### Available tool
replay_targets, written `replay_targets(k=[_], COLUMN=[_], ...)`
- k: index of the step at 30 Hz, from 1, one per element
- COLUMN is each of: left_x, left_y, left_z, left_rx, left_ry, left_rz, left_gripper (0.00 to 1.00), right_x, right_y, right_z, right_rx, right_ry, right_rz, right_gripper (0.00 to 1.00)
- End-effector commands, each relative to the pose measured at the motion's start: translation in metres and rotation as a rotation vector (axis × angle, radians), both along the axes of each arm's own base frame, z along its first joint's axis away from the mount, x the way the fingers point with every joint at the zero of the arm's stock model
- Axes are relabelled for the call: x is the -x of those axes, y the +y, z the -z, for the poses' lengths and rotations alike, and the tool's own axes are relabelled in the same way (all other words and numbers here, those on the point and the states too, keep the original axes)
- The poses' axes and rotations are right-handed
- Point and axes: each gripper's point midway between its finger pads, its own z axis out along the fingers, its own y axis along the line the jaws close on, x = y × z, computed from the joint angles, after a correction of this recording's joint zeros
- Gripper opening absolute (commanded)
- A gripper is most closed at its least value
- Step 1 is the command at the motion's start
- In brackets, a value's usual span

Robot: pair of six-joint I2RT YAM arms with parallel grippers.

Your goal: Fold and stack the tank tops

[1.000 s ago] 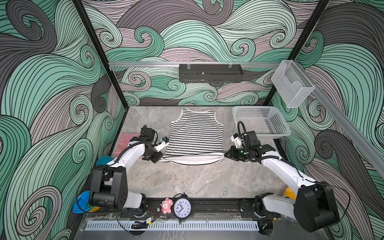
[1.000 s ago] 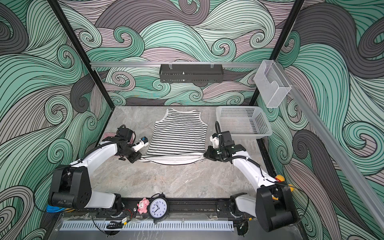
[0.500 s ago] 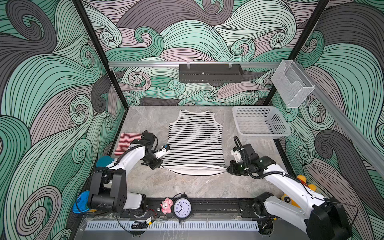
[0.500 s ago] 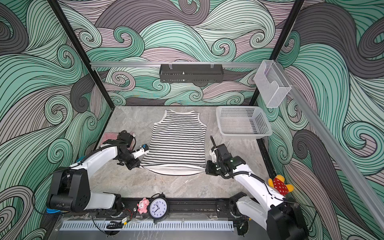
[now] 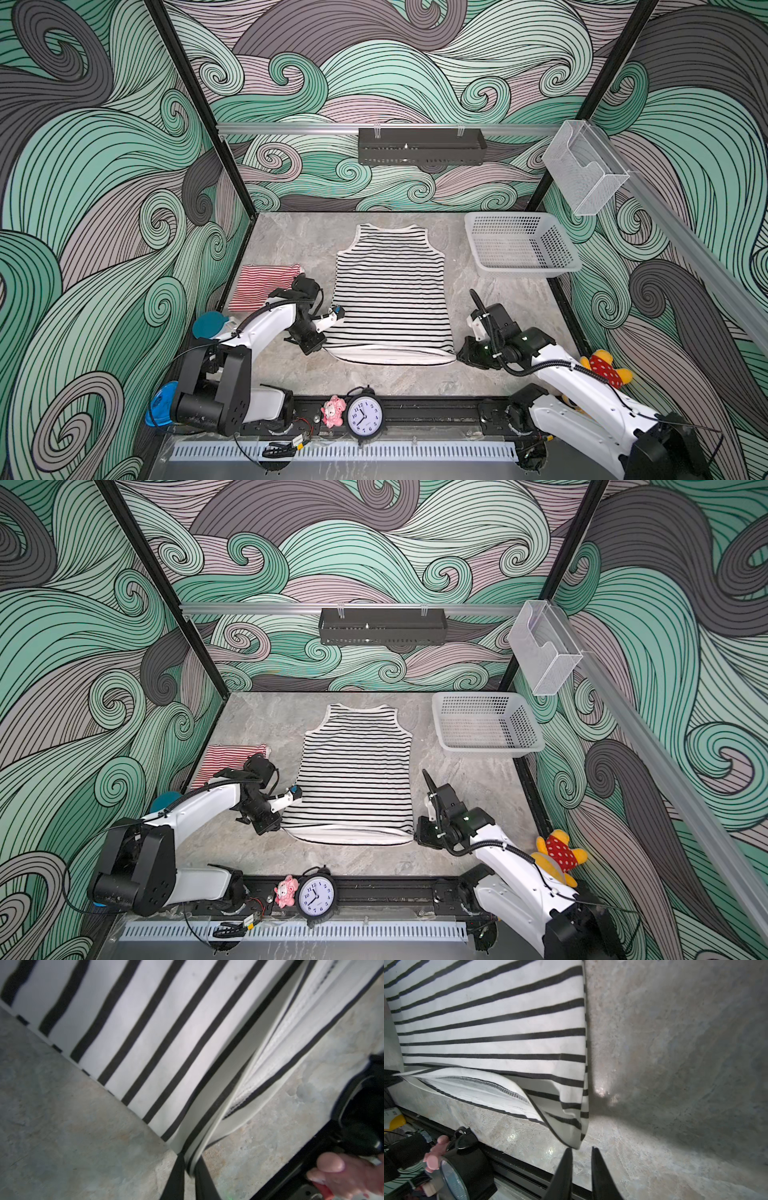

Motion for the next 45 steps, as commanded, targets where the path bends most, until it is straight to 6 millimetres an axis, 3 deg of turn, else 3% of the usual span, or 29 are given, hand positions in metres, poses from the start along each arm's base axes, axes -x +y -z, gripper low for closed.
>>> replay_targets(k=[1, 7, 10, 13, 17, 21, 25, 29, 33, 45], left_x=[0.019, 0.027, 0.019, 0.002, -0.029, -0.066, -0.081, -0.073, -0.055, 0.010], left_y=[0.006, 0.012, 0.011, 0.002, -0.024, -0.047, -0.070, -0.087, -0.086, -0.087], left_z=[-0.002, -0.015, -0.025, -0.036, -0.044, -0.038, -0.026, -0.009, 0.003, 0.001], left_rx=[-0.039, -0.056, -0.048, -0.014, 0.091, 0.083, 0.086, 0.045, 0.013, -0.027], left_ry=[0.044, 0.012, -0.042, -0.082, -0.089, -0.054, -0.020, 0.041, 0.084, 0.207], left_rz=[0.025, 0.070, 0.084, 0.076, 0.064, -0.003, 0.029, 0.085, 0.125, 0.252], left_gripper=[0.21, 0.21, 0.21, 0.21, 0.22, 0.22, 0.21, 0.20, 0.20, 0.20], right_x=[0.006, -0.006, -0.015, -0.027, -0.048, -0.065, -0.068, -0.062, -0.049, -0.009], right_y=[-0.002, 0.006, 0.016, 0.026, 0.038, 0.049, 0.063, 0.081, 0.091, 0.091], right_z=[0.001, -0.020, -0.021, -0.021, -0.021, -0.016, -0.003, 0.003, 0.005, 0.010], right_rx=[0.002, -0.061, -0.084, -0.083, -0.059, -0.052, -0.048, -0.060, -0.053, -0.086], right_ry=[0.019, -0.044, -0.041, -0.039, -0.054, -0.050, -0.009, 0.001, 0.008, 0.065], right_rz=[0.029, 0.057, 0.061, 0.051, 0.043, 0.038, 0.007, -0.044, -0.087, -0.109], right_gripper=[0.31, 0.36, 0.36, 0.36, 0.37, 0.37, 0.37, 0.38, 0.38, 0.39])
